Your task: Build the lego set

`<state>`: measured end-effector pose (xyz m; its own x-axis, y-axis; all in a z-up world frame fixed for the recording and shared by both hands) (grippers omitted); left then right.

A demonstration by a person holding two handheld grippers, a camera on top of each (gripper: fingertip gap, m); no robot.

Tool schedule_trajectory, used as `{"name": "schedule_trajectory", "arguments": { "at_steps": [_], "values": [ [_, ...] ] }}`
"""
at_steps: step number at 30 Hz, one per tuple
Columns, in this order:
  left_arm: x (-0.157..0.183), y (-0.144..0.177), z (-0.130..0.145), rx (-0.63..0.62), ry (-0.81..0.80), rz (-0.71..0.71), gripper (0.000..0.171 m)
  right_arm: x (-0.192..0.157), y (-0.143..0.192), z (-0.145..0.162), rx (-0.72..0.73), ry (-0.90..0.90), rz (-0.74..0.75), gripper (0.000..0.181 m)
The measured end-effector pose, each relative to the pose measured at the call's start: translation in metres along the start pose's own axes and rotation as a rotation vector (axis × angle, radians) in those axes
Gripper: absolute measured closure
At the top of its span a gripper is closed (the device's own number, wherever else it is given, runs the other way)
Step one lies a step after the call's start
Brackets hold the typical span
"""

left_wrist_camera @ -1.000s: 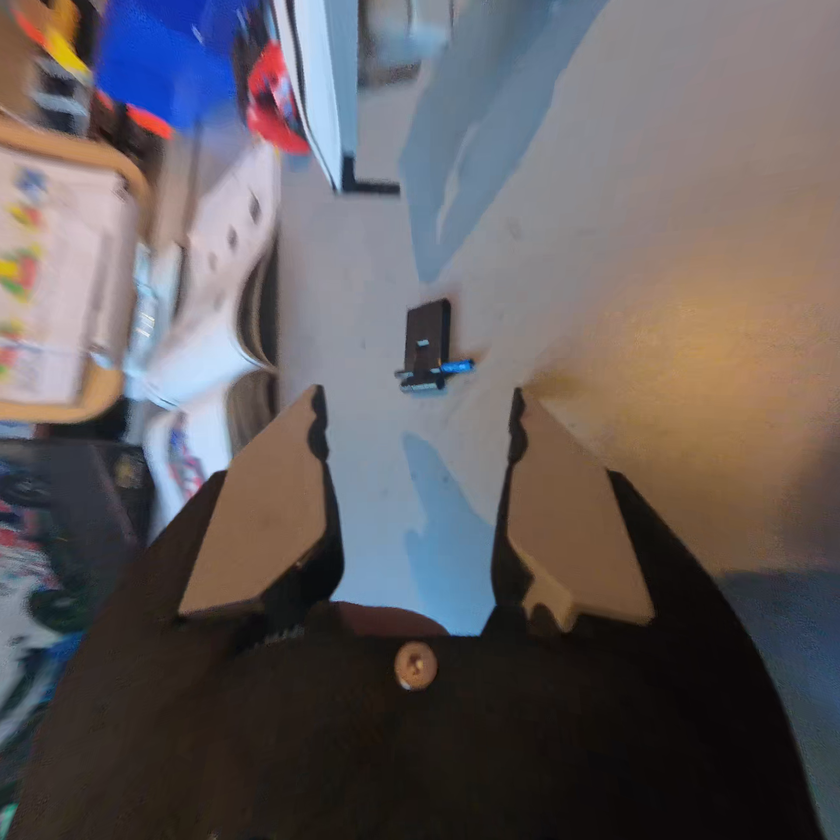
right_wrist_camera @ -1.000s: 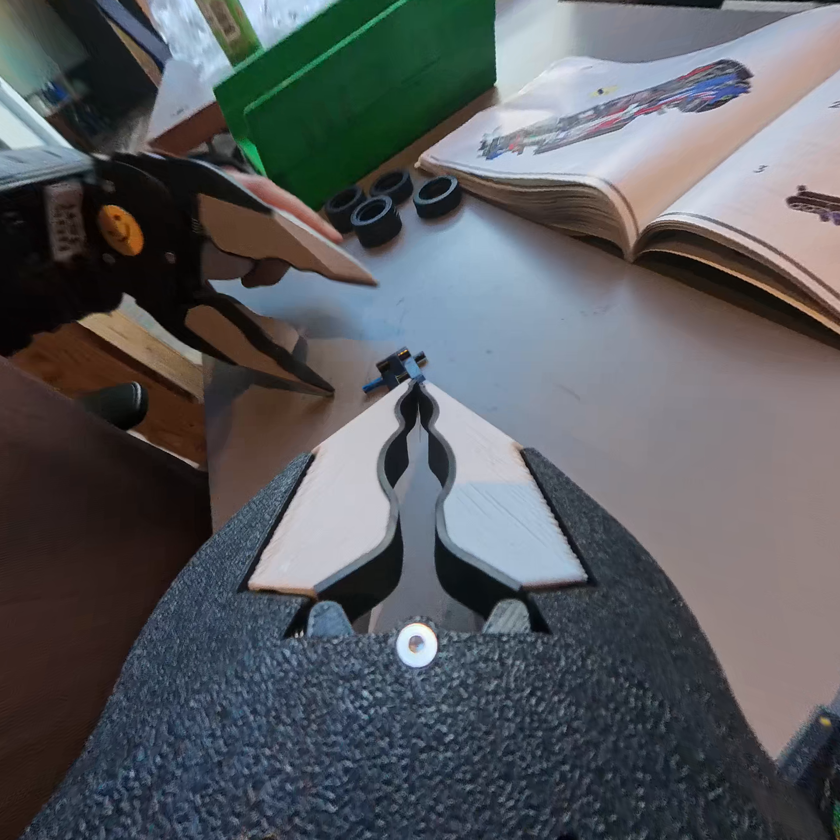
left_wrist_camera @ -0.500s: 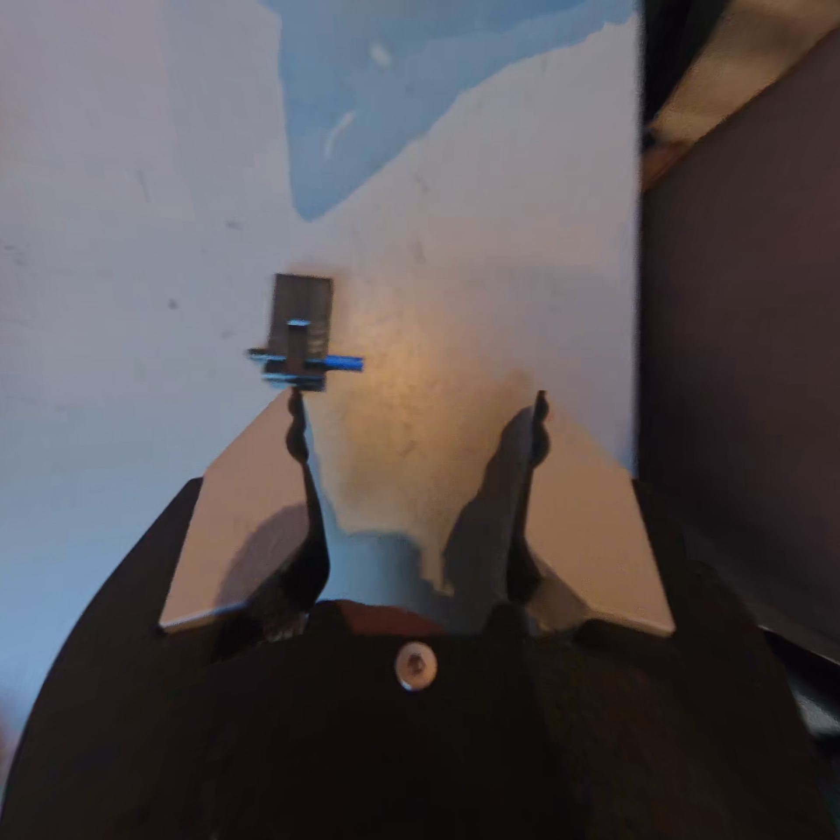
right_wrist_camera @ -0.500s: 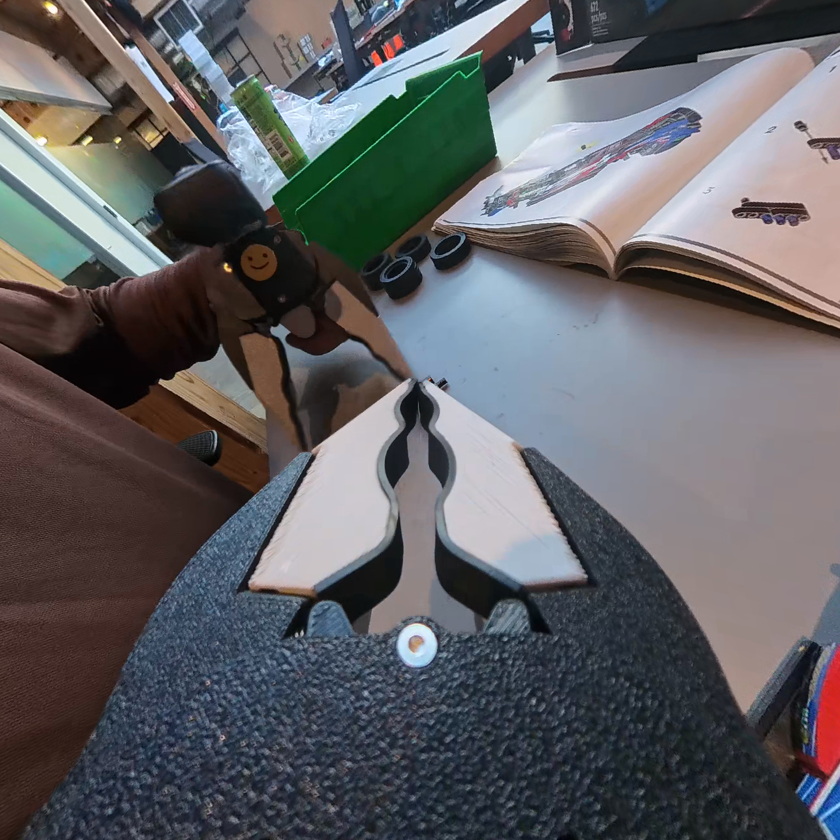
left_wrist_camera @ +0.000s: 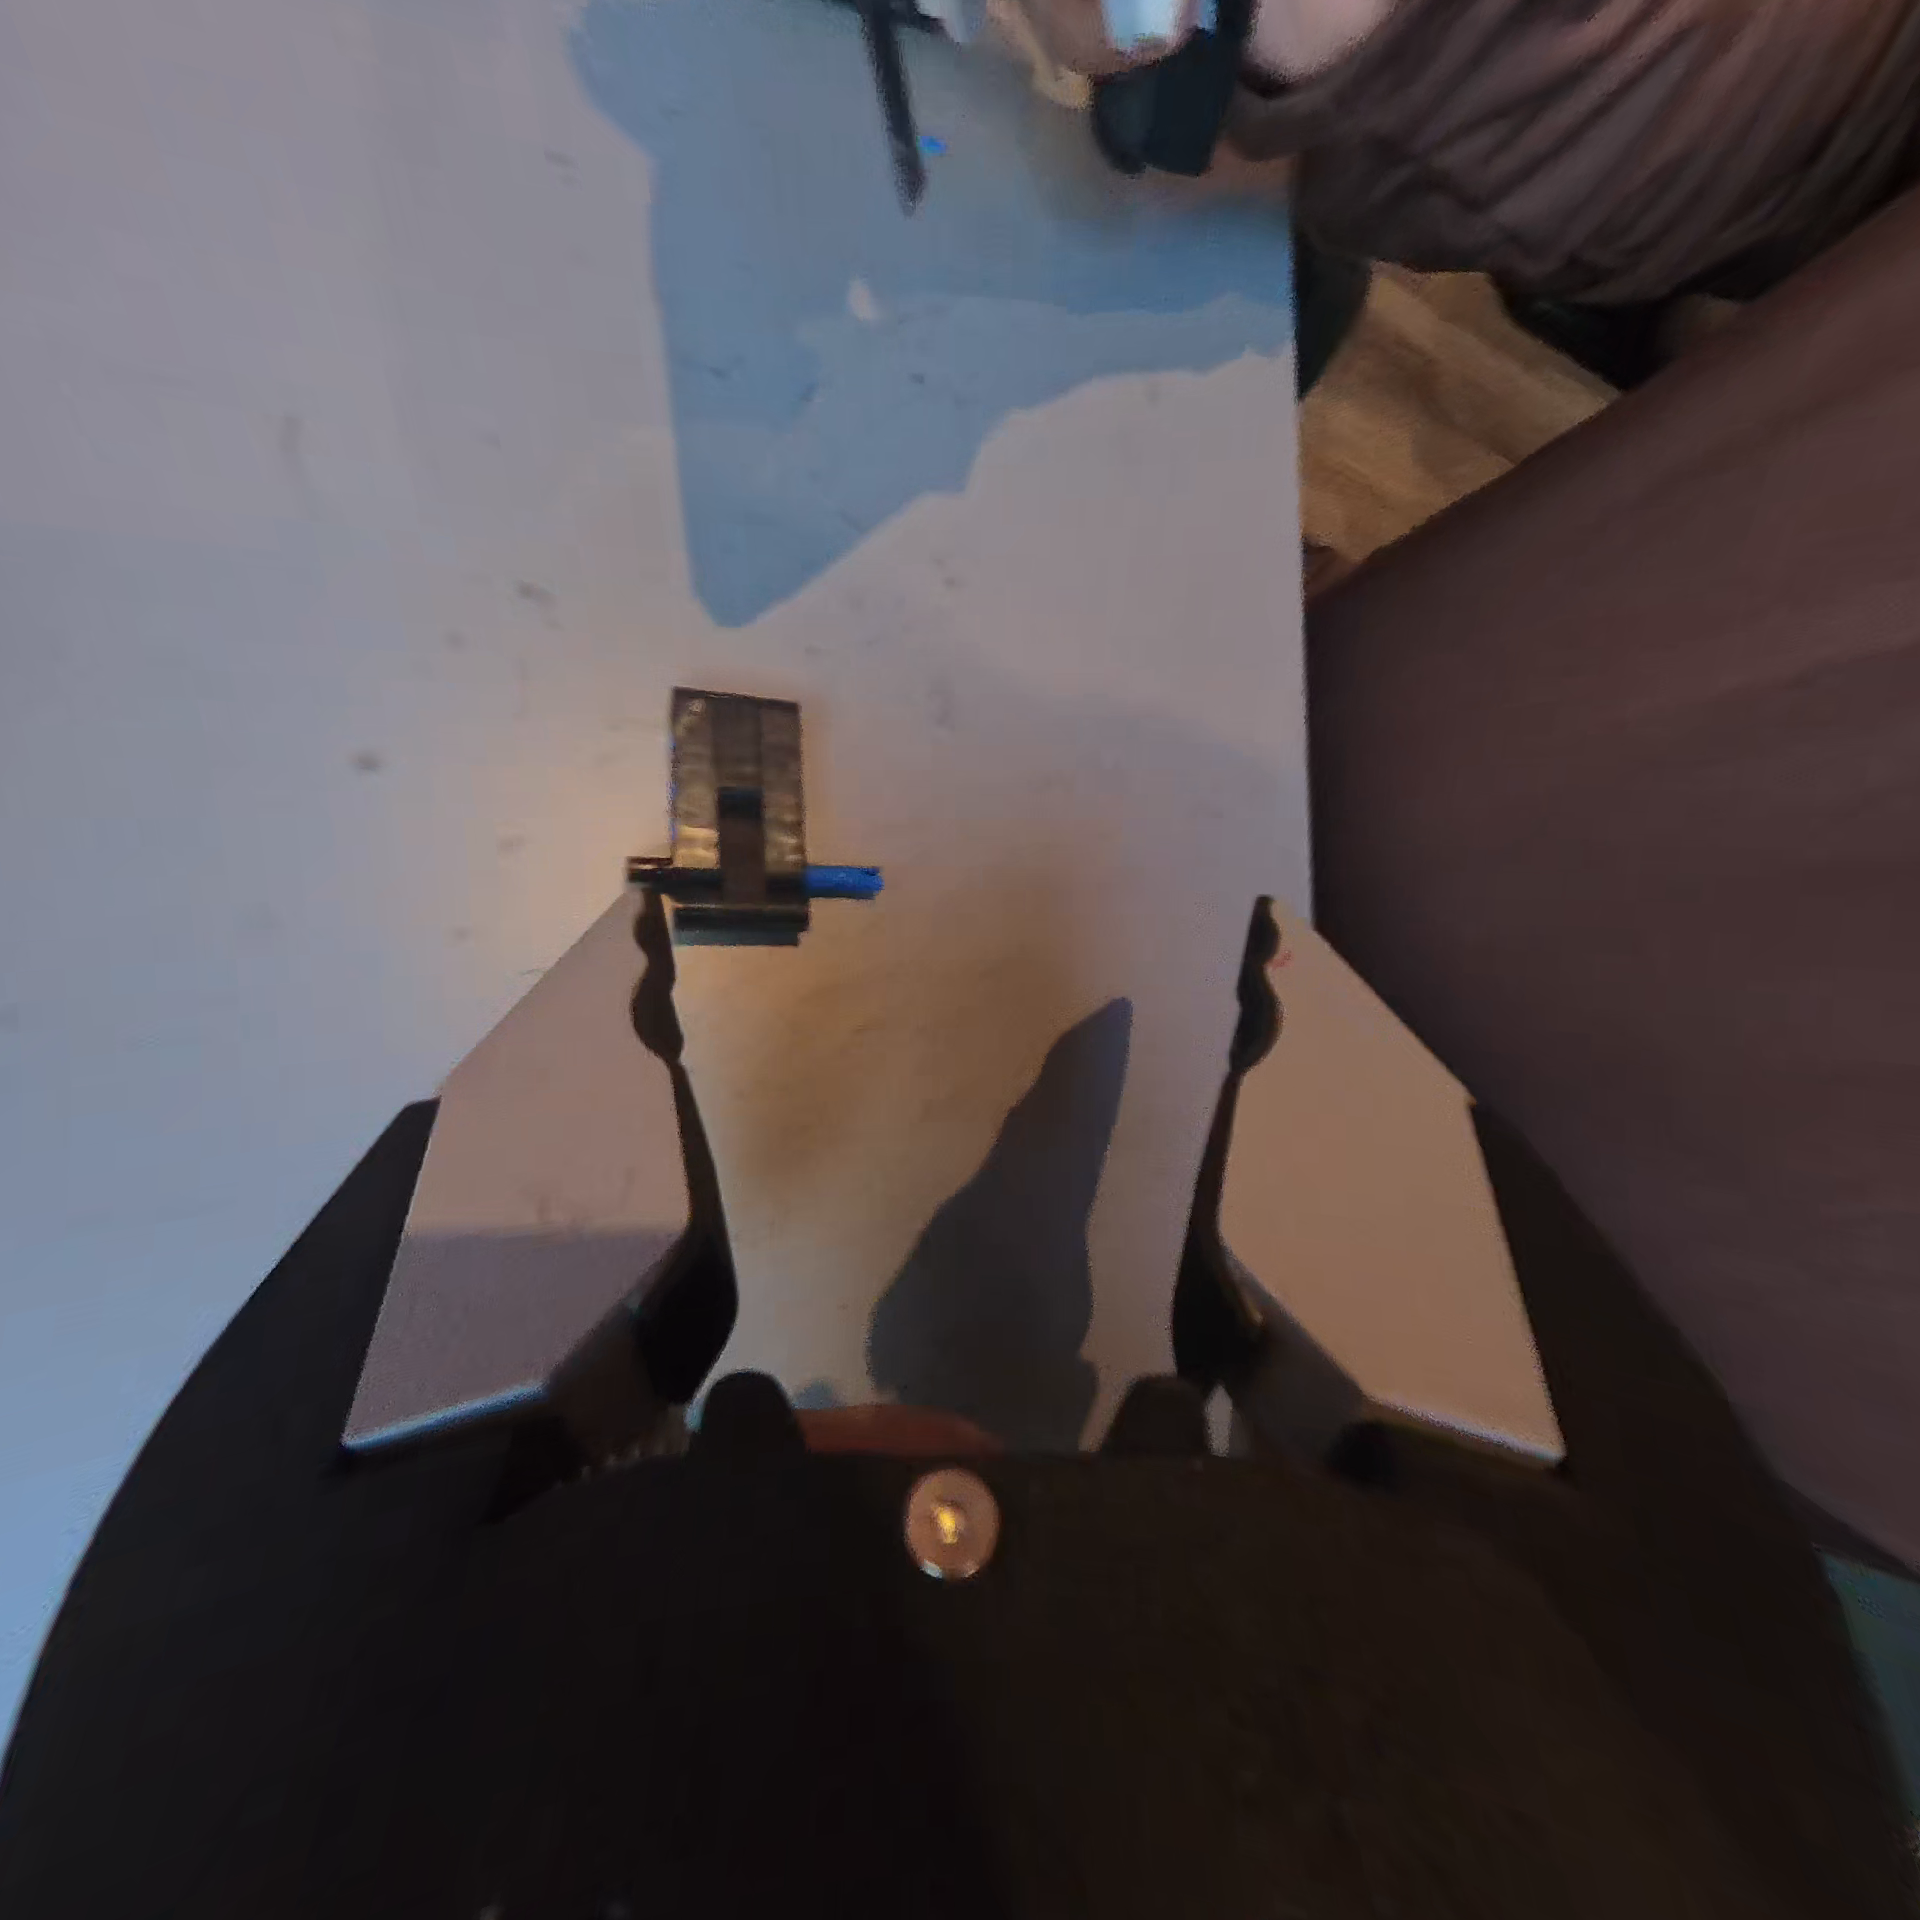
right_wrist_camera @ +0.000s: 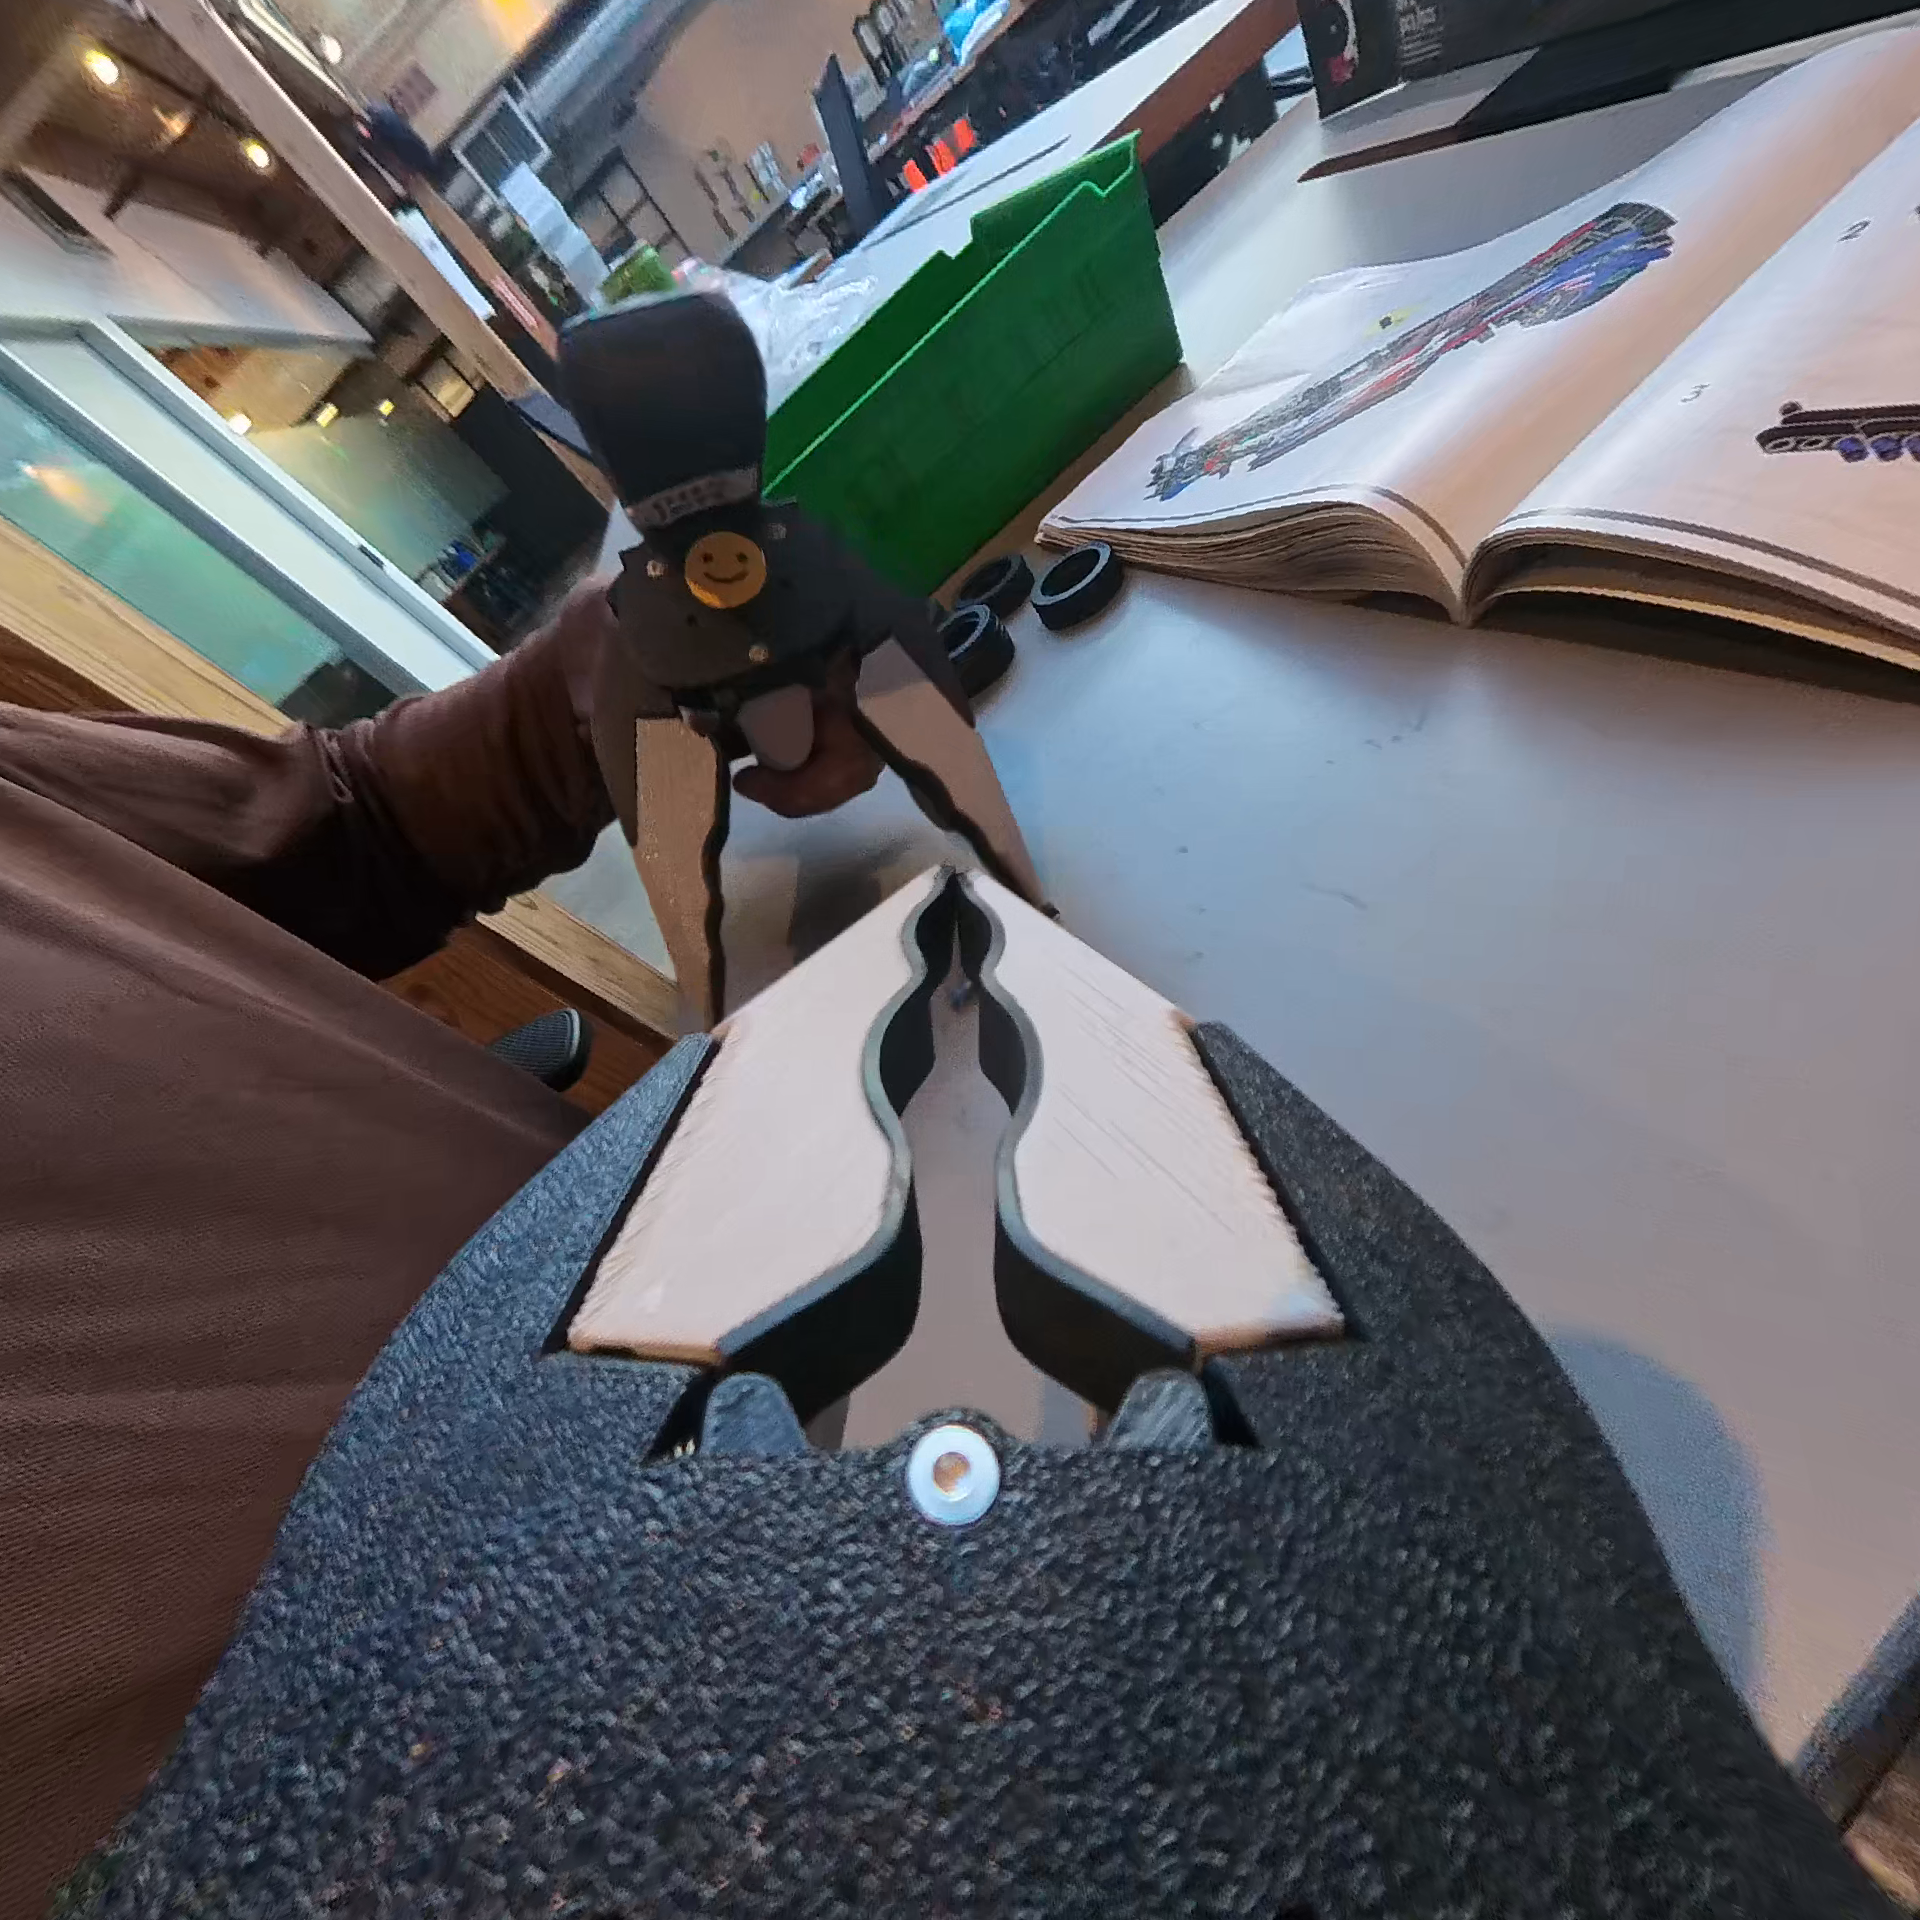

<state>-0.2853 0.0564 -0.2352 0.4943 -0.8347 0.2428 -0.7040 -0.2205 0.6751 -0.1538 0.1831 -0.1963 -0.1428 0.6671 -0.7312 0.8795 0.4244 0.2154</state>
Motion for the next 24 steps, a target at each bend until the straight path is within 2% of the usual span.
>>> {"name": "schedule_trajectory", "arguments": {
  "at_steps": [3, 8, 12, 13, 15, 19, 22, 24],
  "values": [
    [0.011, -0.005, 0.000, -0.004, -0.015, -0.007, 0.065, 0.000, 0.002, -0.002, 0.014, -0.021, -0.010, 0.181],
    [0.042, -0.014, -0.006, 0.041, 0.009, 0.112, 0.065, -0.001, 0.002, -0.004, 0.021, -0.040, -0.031, 0.181],
    [0.039, -0.010, -0.008, 0.051, -0.045, 0.029, 0.073, -0.003, -0.004, -0.002, 0.015, -0.076, -0.076, 0.181],
    [0.034, -0.005, -0.011, 0.072, -0.039, -0.011, 0.079, -0.004, -0.006, -0.002, 0.017, -0.094, -0.099, 0.181],
    [0.020, 0.004, -0.022, 0.160, 0.040, -0.112, 0.104, -0.007, -0.009, -0.002, 0.028, -0.133, -0.149, 0.181],
    [0.007, 0.015, -0.042, 0.435, 0.203, -0.082, 0.128, -0.012, -0.016, -0.002, 0.041, -0.181, -0.222, 0.181],
    [-0.001, 0.013, -0.045, 0.487, 0.250, -0.102, 0.128, -0.016, -0.018, -0.001, 0.041, -0.189, -0.249, 0.181],
    [0.000, 0.010, -0.049, 0.512, 0.264, -0.066, 0.129, -0.017, -0.019, -0.001, 0.044, -0.184, -0.255, 0.181]
  ]
}}
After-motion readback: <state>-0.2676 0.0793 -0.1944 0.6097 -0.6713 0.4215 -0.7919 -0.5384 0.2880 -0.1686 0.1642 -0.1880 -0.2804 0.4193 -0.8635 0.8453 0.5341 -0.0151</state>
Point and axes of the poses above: each gripper's, where its closed fingertips meet, y back along the fingers, z out of its underside, x = y × z across the jaws, the point moved 7 cm from there along y, back along the fingers, and after that the axes turned 14 degrees about -y, right-handed, at the moved point
